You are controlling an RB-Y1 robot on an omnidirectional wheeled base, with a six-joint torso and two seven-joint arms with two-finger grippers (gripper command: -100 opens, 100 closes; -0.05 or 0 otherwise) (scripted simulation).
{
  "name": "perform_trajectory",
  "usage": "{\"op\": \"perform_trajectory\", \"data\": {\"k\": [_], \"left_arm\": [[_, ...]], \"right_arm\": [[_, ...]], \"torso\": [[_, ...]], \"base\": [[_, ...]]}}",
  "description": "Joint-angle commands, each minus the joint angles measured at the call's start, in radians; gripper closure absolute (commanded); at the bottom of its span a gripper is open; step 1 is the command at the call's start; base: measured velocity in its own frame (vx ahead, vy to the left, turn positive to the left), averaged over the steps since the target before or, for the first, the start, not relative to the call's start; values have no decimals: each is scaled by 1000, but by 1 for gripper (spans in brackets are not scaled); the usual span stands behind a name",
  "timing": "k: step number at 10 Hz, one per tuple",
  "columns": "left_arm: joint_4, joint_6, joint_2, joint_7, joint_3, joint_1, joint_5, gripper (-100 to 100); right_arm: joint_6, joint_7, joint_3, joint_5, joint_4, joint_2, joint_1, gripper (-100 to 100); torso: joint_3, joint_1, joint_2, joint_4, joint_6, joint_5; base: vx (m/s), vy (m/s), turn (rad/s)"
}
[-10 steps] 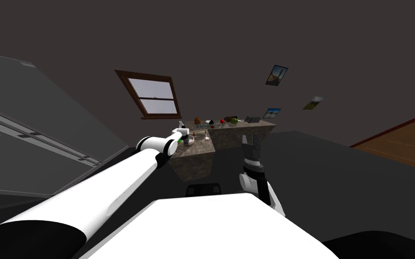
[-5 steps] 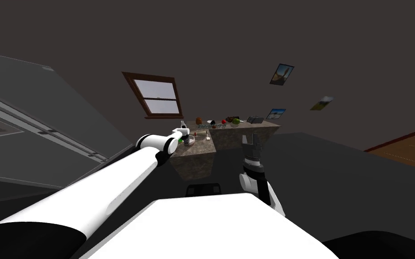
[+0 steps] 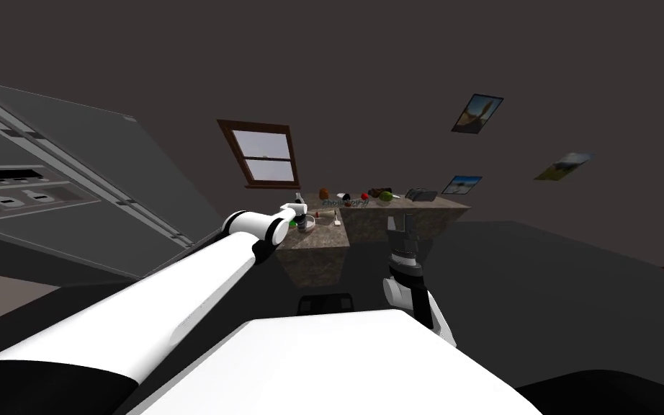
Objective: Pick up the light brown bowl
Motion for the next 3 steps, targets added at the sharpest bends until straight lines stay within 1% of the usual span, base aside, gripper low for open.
{"op": "perform_trajectory", "data": {"k": [1,2,3], "left_arm": [[31,-11,-8,-12,-10,-27,11,100],[20,-6,-5,-8,-5,-17,7,100],[22,-7,-5,-9,-6,-19,8,0]], "right_arm": [[0,0,0,0,0,0,0,0],[0,0,0,0,0,0,0,0],[0,0,0,0,0,0,0,0]], "torso": [[0,0,0,0,0,0],[1,0,1,0,0,0],[1,1,1,1,0,0]], "base": [[13,-23,158],[7,-13,35],[0,0,0]]}}
